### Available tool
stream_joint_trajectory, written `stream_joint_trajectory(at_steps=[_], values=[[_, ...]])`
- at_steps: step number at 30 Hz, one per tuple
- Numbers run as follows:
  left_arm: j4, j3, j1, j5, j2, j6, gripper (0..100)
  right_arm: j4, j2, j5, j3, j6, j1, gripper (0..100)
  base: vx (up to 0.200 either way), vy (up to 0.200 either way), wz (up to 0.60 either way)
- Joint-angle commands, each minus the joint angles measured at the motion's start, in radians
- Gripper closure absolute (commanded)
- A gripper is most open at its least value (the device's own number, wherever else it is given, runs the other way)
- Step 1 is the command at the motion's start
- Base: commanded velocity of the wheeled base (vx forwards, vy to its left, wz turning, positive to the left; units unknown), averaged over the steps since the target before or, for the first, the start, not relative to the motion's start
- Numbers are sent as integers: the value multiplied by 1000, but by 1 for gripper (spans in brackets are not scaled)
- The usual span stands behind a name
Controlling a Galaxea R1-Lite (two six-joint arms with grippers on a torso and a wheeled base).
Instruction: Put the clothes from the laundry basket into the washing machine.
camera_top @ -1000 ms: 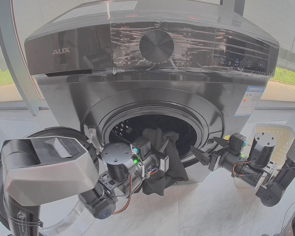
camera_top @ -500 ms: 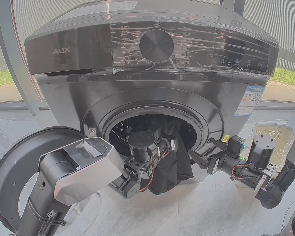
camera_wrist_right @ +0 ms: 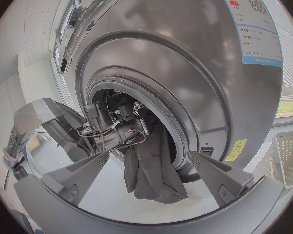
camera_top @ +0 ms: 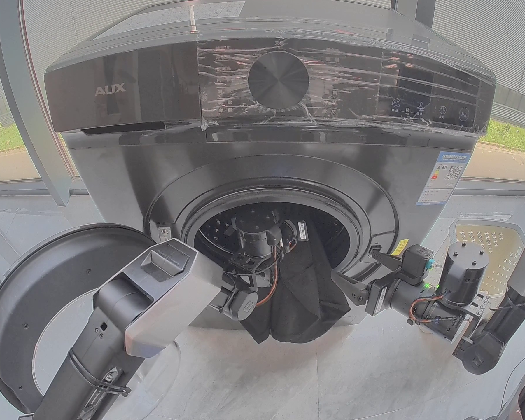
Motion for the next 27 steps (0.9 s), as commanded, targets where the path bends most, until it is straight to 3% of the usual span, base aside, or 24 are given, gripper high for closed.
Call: stream_joint_trajectory(at_steps=[1,4,5,9,23,24,27], values=[[86,-142,32,3,96,-2,100,0,3,0,0,-1,3,0,0,0,0],[135,-244,49,11,131,-2,100,0,3,0,0,-1,3,0,0,0,0],[172,-287,60,34,146,-2,100,0,4,0,0,-2,3,0,0,0,0],[218,-287,78,48,140,-10,100,0,4,0,-2,-2,3,0,0,0,0],[208,-287,83,56,140,-8,100,0,9,0,0,-2,4,0,0,0,0],[206,-287,83,56,138,-10,0,-2,9,0,0,-2,4,0,0,0,0],[211,-287,81,56,115,-17,0,-2,9,0,-2,-2,4,0,0,0,0]])
